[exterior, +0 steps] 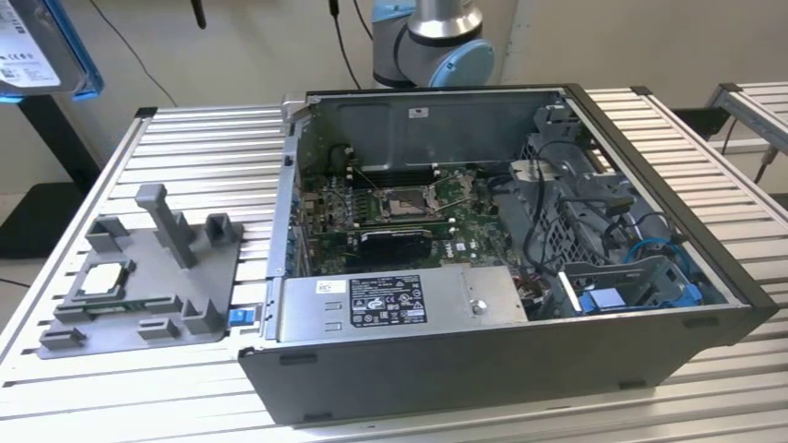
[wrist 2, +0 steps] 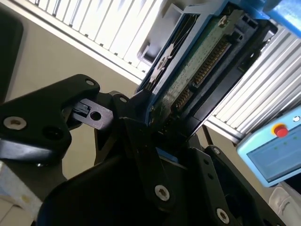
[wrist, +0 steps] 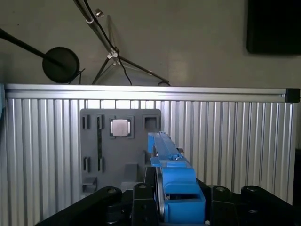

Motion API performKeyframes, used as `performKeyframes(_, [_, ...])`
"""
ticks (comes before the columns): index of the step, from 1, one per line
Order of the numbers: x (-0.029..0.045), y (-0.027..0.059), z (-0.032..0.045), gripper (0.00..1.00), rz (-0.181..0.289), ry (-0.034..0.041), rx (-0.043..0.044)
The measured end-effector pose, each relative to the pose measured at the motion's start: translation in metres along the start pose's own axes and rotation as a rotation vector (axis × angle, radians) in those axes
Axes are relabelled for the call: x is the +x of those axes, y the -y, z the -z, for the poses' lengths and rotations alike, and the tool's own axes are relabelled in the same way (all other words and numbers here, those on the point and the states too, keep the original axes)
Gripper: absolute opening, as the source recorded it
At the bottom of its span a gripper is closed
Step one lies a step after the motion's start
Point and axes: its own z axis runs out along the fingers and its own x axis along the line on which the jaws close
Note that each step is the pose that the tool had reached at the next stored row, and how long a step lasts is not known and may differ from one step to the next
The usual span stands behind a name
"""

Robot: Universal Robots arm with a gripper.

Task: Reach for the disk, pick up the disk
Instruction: 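Pick up the disk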

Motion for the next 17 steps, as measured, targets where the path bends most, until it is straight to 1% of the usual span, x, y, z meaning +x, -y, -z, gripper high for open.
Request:
performKeyframes(2, [-0.0002, 0.0000, 0.0027, 0.00, 0.000, 0.0000, 0.0000])
performKeyframes(3, [-0.0002, 0.0000, 0.0029, 0.00, 0.000, 0.0006, 0.0003])
performKeyframes(7, [-0.0002, 0.0000, 0.0029, 0.00, 0.000, 0.0027, 0.0008])
performKeyframes(14, [-0.0001, 0.0001, 0.0029, 0.00, 0.000, 0.0027, 0.0016])
performKeyframes(17, [-0.0001, 0.0019, 0.0029, 0.00, 0.000, 0.0027, 0.0018])
